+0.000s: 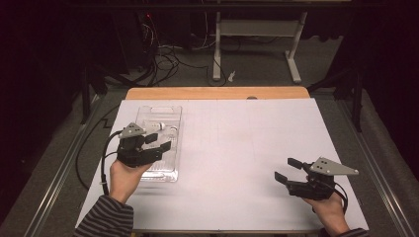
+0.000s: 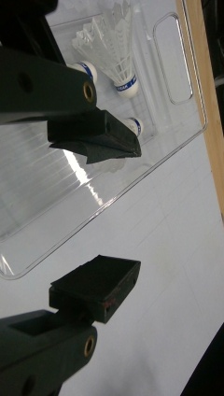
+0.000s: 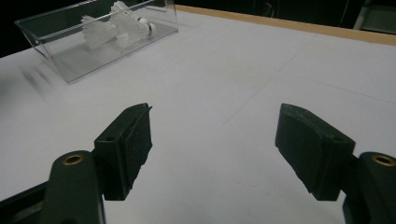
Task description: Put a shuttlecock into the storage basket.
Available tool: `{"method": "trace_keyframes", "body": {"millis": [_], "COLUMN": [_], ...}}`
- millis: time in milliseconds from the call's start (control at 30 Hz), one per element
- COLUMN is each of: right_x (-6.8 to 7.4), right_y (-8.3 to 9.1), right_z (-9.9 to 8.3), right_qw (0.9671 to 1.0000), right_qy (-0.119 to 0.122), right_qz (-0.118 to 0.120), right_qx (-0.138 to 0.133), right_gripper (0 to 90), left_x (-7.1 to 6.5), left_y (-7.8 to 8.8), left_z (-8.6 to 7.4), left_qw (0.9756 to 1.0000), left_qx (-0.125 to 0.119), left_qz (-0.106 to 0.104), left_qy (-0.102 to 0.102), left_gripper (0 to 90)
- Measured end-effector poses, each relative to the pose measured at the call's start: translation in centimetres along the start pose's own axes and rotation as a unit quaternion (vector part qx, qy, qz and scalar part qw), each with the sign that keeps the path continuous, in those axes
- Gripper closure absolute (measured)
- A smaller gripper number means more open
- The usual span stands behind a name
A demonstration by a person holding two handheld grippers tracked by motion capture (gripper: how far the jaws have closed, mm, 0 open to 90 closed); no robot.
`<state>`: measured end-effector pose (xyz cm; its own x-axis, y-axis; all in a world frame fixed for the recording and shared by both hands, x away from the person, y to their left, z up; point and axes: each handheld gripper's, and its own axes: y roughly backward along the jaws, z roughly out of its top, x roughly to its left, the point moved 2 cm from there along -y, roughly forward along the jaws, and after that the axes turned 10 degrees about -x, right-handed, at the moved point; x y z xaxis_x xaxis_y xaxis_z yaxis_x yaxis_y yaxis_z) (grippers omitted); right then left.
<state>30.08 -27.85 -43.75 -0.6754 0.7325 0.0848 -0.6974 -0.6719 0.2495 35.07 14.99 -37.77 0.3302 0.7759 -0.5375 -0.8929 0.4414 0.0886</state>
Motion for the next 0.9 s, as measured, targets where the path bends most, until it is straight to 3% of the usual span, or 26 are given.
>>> {"method": "trace_keyframes", "body": {"millis": [900], "right_x": [0.0], "right_y": [0.0], "right_z": [0.0], "right_qw": [1.0000], "right_qy": [-0.001], "right_qz": [0.001], "right_qx": [-0.001], "right_gripper": [27.7], "left_x": [-1.1], "left_y": [2.2], "left_z": [-1.1], "left_qw": [0.9996], "left_qx": [-0.007], "left_qz": [-0.028], "left_qy": [0.001], "left_gripper": [39.1]}}
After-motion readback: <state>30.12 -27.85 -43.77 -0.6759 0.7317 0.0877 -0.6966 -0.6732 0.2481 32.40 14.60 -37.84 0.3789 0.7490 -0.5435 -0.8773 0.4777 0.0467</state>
